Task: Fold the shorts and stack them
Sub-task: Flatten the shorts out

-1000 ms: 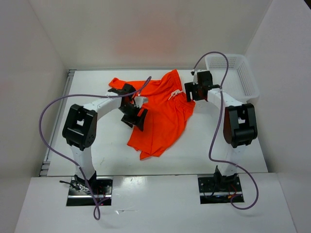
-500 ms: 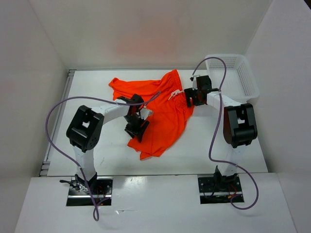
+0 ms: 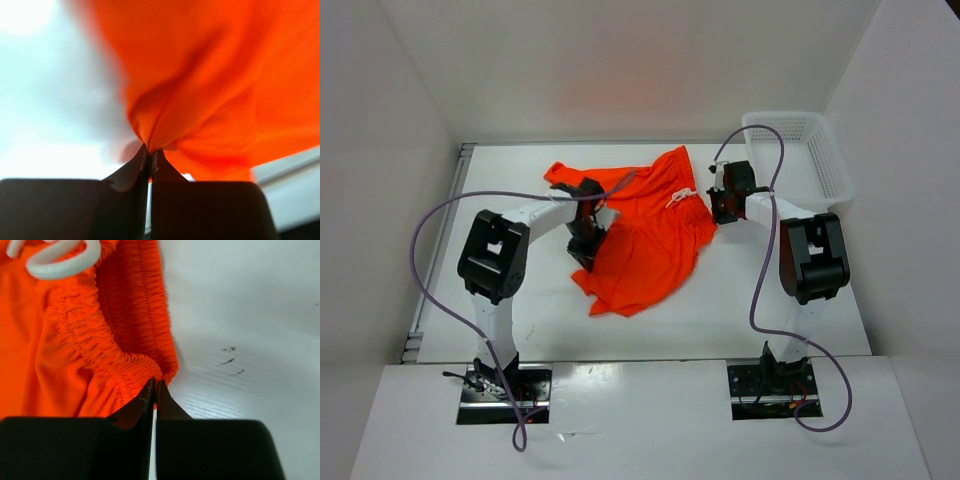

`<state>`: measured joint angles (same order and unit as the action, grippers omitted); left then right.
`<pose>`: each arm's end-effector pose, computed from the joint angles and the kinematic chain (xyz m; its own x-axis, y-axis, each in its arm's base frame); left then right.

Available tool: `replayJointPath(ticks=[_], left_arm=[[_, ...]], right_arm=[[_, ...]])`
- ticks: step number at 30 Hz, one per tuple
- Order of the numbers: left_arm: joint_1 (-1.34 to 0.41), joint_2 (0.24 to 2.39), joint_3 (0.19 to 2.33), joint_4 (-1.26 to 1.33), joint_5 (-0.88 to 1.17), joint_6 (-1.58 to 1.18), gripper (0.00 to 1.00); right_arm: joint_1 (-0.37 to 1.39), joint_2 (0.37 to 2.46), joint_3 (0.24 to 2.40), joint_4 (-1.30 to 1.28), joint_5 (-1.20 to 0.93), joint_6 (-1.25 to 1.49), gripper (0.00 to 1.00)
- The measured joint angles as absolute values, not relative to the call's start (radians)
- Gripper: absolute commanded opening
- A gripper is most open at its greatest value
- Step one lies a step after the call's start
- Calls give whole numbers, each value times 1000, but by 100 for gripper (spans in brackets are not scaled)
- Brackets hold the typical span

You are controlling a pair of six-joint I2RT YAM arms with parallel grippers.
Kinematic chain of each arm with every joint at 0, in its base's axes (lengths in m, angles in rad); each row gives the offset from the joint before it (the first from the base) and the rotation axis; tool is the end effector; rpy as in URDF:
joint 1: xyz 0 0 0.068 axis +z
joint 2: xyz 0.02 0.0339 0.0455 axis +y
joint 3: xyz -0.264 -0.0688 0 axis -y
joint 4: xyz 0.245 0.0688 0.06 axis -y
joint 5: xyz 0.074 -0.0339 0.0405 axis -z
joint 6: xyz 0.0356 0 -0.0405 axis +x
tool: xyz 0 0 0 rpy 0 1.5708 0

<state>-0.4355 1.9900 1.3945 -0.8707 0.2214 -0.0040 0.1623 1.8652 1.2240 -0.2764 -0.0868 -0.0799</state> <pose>0.3370 -0.1654 0.1588 -0.9034 0.4161 -0.1035 0.4287 0.8765 -0.2188 0.3897 0.0669 0.1807 -0.7642 -0.2057 -0.6113 -0.2748 0.9613 0.0201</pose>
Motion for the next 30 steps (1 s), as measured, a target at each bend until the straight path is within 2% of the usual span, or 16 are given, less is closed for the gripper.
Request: replayJointPath(ticks=[3,9,10,12,13,14,15,18,23,27,30], left_arm=[[-337,1990,1488,-883,154,-4,0],[-174,1992,1638,-843,51,-4,15],[-167,1996,1647,-840,41,-3,28],[-161,2019,1673,-833,29,-6,35],[-158,2038,1692,-832,23,-2,42],[-154,2063,1721,-828,21,-2,52],[-146,2088,1753,-822,19,-3,58],[-104,2127,1827,-794,6,-3,69],[-60,2050,1826,-785,35,-4,71],[-68,1903,1633,-800,86,-4,71],[-73,1880,1522,-834,142,-3,71]], right_arm=[[157,1865,1204,-278,-89,-94,0],[155,1861,1183,-293,-147,-122,0],[155,1861,1183,-295,-160,-126,0],[155,1861,1184,-304,-185,-133,0],[155,1861,1184,-307,-194,-136,0],[155,1861,1184,-311,-202,-141,0],[156,1861,1185,-316,-210,-144,0],[163,1861,1185,-321,-226,-151,0],[174,1860,1186,-327,-247,-154,0],[175,1860,1187,-330,-251,-157,0],[175,1860,1193,-336,-252,-160,0]])
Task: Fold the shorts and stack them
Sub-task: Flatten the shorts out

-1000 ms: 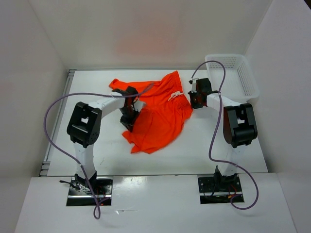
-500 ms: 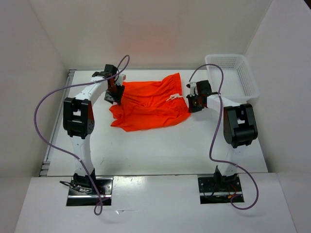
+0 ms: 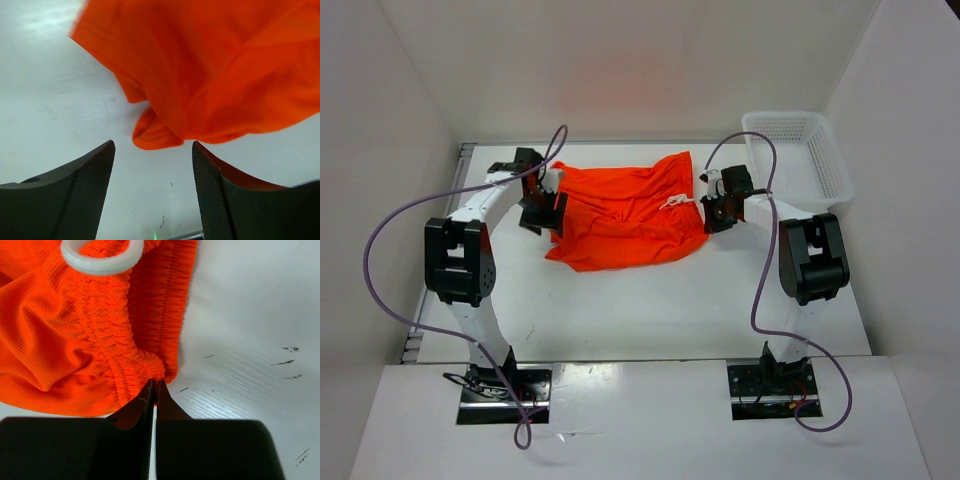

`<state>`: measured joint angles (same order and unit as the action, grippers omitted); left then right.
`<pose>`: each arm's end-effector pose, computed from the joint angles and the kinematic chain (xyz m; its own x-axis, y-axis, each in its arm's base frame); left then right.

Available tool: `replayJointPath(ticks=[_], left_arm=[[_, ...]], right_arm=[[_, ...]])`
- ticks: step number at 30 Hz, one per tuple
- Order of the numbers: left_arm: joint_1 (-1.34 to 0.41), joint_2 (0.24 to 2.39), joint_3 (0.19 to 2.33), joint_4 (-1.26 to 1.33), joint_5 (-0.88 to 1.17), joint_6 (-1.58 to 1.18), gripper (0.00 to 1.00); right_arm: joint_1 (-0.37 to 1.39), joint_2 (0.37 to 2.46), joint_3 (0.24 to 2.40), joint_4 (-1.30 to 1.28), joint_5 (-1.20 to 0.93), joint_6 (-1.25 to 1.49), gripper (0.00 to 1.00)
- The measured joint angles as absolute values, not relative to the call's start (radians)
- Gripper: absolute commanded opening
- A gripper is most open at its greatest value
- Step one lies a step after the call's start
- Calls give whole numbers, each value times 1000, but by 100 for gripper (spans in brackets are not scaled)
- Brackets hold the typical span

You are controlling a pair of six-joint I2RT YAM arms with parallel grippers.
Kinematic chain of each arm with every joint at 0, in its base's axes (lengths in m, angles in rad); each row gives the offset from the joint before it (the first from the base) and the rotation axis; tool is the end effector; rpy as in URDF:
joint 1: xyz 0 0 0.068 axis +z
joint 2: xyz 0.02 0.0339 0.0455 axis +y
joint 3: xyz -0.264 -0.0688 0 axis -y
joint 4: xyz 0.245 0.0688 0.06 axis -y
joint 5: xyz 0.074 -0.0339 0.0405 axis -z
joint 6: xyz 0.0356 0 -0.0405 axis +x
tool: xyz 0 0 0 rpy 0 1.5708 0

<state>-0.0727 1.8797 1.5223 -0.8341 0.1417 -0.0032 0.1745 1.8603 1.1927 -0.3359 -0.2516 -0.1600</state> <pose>0.3898 -0.0334 0.2340 -0.9269 0.0643 -0.3698 0.1211 0.9838 -0.1324 0.3758 0.0753 0.1705 -0.7722 -0.2928 -0.5639 -0.4284 0.8954 0.1217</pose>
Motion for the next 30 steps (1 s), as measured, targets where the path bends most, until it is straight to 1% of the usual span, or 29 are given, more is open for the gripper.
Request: replayJointPath(ticks=[3,6,11,12,14,16,17,19,21,23,26,28,30], left_arm=[[-73,1896,1452,-853,189,-4,71],[-73,1897,1413,-868,226,-4,73],[-75,1901,1353,-842,250,-4,73],[-75,1909,1348,-837,250,-4,72],[-75,1939,1348,-818,252,-4,62],[-75,1968,1359,-809,253,-8,48],[-75,1975,1366,-805,257,-7,32],[-75,1988,1380,-786,259,-6,16],[-75,2004,1406,-792,266,-4,5],[-75,2014,1453,-820,283,-5,4],[-76,2024,1586,-885,355,-4,4],[-82,2030,1696,-911,431,-5,7],[-102,2045,1797,-914,485,-1,30]], right_arm=[[175,1860,1201,-344,-252,-167,0],[175,1860,1205,-349,-252,-175,0],[175,1859,1205,-355,-252,-186,0],[175,1859,1205,-356,-252,-187,0],[175,1859,1205,-356,-252,-190,0],[178,1859,1205,-356,-252,-192,0],[179,1858,1205,-356,-251,-193,0],[182,1858,1205,-356,-251,-198,0],[183,1858,1205,-357,-251,-200,0],[183,1858,1205,-357,-252,-203,0],[184,1858,1205,-360,-253,-205,0],[188,1858,1205,-360,-253,-208,0],[196,1858,1205,-361,-254,-211,0]])
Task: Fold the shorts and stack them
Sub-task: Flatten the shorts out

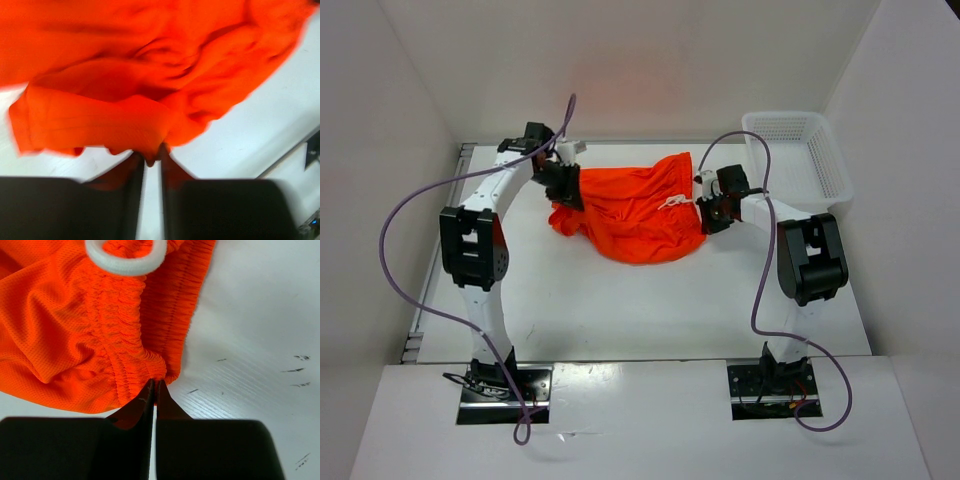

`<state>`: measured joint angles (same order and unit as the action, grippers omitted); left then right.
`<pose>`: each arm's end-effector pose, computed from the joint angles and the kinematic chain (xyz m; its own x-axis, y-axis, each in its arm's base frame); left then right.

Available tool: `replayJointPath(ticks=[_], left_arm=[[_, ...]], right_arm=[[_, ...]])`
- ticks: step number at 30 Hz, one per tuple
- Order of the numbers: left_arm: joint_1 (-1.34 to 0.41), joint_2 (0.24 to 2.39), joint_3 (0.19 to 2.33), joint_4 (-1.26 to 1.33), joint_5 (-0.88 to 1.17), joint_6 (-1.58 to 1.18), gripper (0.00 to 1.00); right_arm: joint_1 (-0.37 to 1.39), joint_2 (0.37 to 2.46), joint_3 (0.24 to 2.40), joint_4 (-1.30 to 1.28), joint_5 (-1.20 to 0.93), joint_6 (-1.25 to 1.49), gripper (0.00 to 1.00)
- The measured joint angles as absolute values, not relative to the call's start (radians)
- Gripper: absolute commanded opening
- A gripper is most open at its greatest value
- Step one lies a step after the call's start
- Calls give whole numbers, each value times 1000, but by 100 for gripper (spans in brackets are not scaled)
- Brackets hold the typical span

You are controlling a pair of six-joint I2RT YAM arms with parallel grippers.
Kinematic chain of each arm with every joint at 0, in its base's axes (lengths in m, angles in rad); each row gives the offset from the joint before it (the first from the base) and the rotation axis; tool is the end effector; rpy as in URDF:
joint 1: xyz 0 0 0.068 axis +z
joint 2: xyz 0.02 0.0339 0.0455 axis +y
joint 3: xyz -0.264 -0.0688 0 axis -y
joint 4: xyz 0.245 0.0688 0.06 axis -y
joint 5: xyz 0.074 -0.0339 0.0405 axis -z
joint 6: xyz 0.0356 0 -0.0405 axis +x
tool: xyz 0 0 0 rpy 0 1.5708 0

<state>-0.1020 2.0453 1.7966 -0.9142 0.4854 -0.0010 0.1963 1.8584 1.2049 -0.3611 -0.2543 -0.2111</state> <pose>0.4307 -0.0608 0.2493 -0.9135 0.0926 -0.3962 0.2733 0.8611 -0.4287 0.3740 0.0835 0.1732 -0.7476 -0.3554 -0.5610 -0.4865 0.8681 0.0983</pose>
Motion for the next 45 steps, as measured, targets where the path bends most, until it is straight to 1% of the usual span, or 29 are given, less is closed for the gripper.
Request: replayJointPath(ticks=[1,3,6,8,11,13,17,19,20,23,26,31,37,39,40,41,44,45], left_arm=[[-122,2057,1841,-913,506,-2,39],[-173,2082,1884,-913,537,-1,52],[-258,2132,1885,-926,575,-3,60],[-298,2158,1866,-944,590,-2,63],[-302,2165,1850,-980,589,-4,63],[-277,2150,1852,-982,589,-5,61],[-207,2088,1848,-979,571,-6,52],[-175,2047,1816,-963,545,-6,46],[-160,2030,1797,-959,525,-6,44],[-128,2006,1727,-925,455,-4,44],[-110,2024,1684,-904,384,-4,48],[-107,2080,1679,-863,319,-4,54],[-114,2123,1681,-836,297,-4,56],[-117,2129,1680,-833,298,-4,51],[-119,2130,1677,-831,300,-5,48],[-121,2130,1671,-826,302,-6,37],[-126,2131,1649,-824,319,-6,17],[-126,2131,1640,-823,322,-5,8]], right_arm=[[201,1858,1205,-361,-255,-212,0],[208,1858,1205,-362,-257,-216,0],[213,1858,1205,-364,-257,-225,0],[213,1858,1205,-364,-257,-228,0],[213,1858,1205,-366,-257,-230,0],[213,1858,1205,-366,-257,-231,0],[214,1858,1205,-367,-257,-231,0],[213,1858,1205,-367,-256,-234,0],[214,1858,1205,-367,-255,-235,0],[214,1858,1205,-367,-255,-237,0],[213,1858,1205,-367,-255,-238,0],[213,1858,1205,-367,-251,-238,0],[213,1858,1205,-367,-249,-245,0],[213,1858,1205,-367,-247,-247,0],[213,1858,1205,-367,-245,-249,0],[214,1858,1205,-366,-244,-252,0],[214,1858,1205,-366,-243,-253,0],[214,1858,1205,-366,-244,-254,0]])
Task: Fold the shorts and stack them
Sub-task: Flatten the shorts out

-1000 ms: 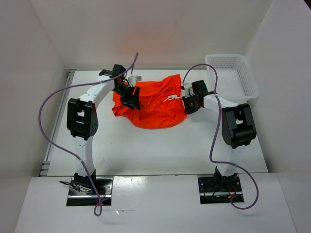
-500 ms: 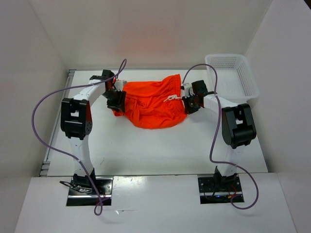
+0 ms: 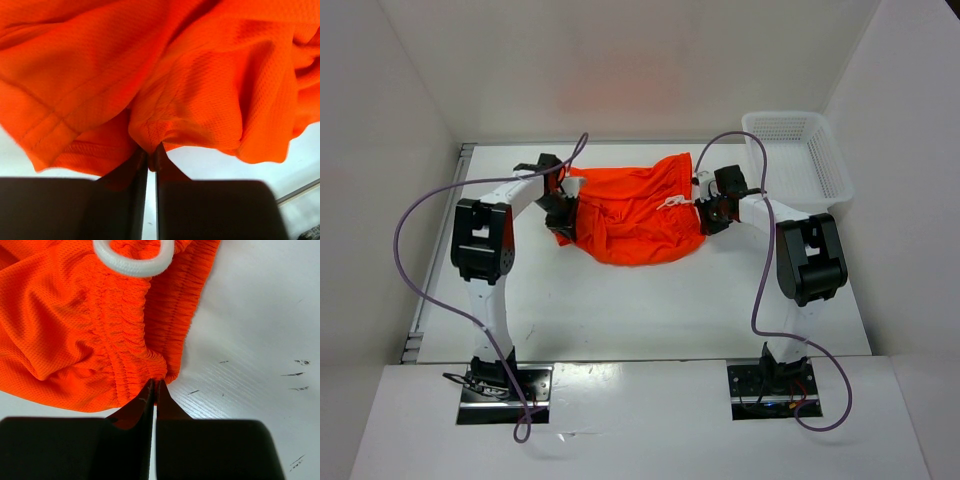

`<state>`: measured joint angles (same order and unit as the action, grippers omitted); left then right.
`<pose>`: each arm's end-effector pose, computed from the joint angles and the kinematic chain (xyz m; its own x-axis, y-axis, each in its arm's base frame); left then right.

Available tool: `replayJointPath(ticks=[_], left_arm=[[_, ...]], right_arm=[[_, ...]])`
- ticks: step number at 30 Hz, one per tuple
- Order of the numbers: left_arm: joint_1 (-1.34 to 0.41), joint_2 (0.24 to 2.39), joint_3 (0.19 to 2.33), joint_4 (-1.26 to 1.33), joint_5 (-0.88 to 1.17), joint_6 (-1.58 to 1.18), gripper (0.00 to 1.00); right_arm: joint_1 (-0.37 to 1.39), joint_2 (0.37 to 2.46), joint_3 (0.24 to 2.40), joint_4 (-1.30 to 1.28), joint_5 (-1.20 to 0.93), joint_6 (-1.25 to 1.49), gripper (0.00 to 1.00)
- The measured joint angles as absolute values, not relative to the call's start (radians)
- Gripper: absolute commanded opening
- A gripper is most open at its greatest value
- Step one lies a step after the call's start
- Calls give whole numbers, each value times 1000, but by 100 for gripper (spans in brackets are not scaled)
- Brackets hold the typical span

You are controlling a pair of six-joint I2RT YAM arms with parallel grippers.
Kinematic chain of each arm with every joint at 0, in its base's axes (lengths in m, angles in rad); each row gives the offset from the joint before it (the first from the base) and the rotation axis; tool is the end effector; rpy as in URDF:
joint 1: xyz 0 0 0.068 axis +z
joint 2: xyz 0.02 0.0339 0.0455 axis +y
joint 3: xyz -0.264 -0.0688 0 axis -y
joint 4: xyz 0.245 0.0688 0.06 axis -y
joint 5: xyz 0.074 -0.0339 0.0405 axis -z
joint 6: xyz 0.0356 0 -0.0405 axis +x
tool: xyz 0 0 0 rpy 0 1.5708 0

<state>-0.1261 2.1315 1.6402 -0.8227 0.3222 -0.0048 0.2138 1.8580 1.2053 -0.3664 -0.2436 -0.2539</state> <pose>0.4272 -0.0655 0.1702 -0.9605 0.1172 -0.2525 0.1945 0.9315 -0.3075 0.3722 0.0896 0.1731 -0.7228 -0.4064 -0.5589 -0.5279 0.8466 0.0672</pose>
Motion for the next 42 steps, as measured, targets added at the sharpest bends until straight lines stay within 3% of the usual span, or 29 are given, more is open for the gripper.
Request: replayJointPath(ticks=[7,11,14,15,19,22,27,35,42], left_arm=[[-129,2104,1597,-845,321,-4,4],[-130,1935,1531,-895,262,-5,4],[-138,1709,1409,-931,236,-5,14],[-144,1632,1360,-944,228,-5,24],[-192,1469,1191,-1044,213,-3,45],[-207,1483,1087,-1105,207,-2,51],[-207,1488,1030,-1160,186,-4,51],[-132,1610,1126,-1025,257,-4,53],[-182,1674,1100,-966,308,-4,52]], right_arm=[[214,1858,1205,-375,-248,-308,8],[214,1848,1201,-392,-253,-344,8],[214,1833,1189,-405,-275,-357,5],[215,1830,1187,-410,-281,-360,5],[224,1827,1185,-419,-286,-382,8],[225,1825,1182,-420,-282,-396,19],[228,1807,1157,-420,-273,-418,29],[229,1794,1136,-420,-262,-428,30],[229,1793,1136,-418,-251,-428,30]])
